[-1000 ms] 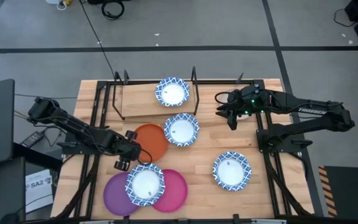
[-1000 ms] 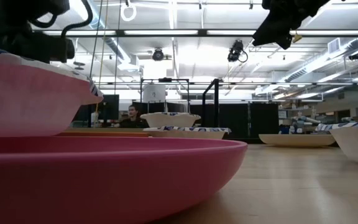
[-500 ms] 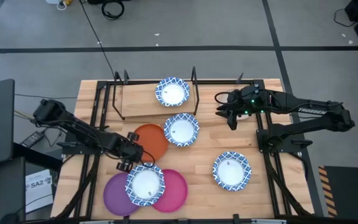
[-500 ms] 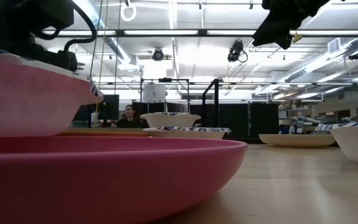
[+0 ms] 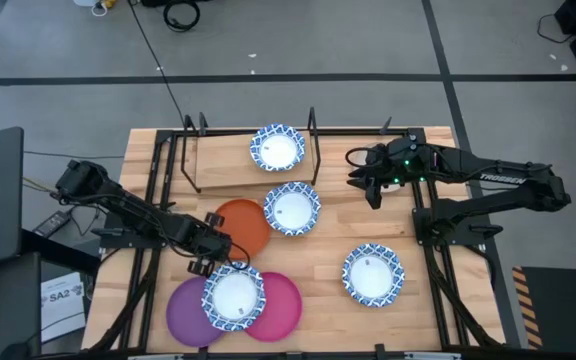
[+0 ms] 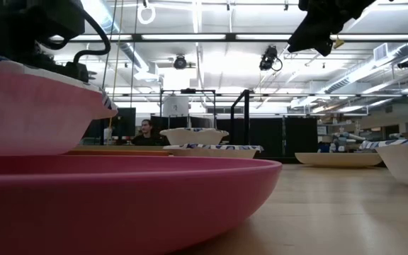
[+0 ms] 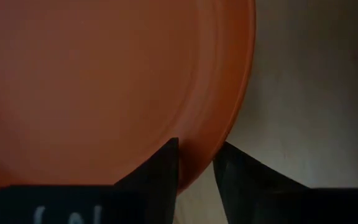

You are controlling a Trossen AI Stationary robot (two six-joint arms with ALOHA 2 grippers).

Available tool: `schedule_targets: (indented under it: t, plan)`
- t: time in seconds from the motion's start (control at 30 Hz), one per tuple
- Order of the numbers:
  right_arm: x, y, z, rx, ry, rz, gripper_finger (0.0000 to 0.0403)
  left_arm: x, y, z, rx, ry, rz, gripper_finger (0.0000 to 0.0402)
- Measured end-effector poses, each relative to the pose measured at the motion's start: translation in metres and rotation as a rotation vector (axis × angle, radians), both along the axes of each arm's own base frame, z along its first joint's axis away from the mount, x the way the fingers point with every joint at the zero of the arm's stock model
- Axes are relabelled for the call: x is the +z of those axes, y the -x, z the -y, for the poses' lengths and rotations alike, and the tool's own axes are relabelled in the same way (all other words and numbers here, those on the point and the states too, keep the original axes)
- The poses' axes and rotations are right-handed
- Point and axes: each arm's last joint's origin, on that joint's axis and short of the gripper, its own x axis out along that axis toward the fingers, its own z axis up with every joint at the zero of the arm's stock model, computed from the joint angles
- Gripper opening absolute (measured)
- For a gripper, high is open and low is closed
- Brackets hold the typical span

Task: Place and stack plates onto a shelf
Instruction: Put the orange plate on the shelf

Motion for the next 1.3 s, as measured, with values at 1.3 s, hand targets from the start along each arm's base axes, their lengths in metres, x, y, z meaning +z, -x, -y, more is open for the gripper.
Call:
schedule_targets:
  t: [1.3]
  plan:
    - [0.0, 0.0, 0.0, 0.001, 0.0, 0.001, 0.0117, 0.096, -0.029, 0.011, 0.013, -0.021, 0.028, 0.0015]
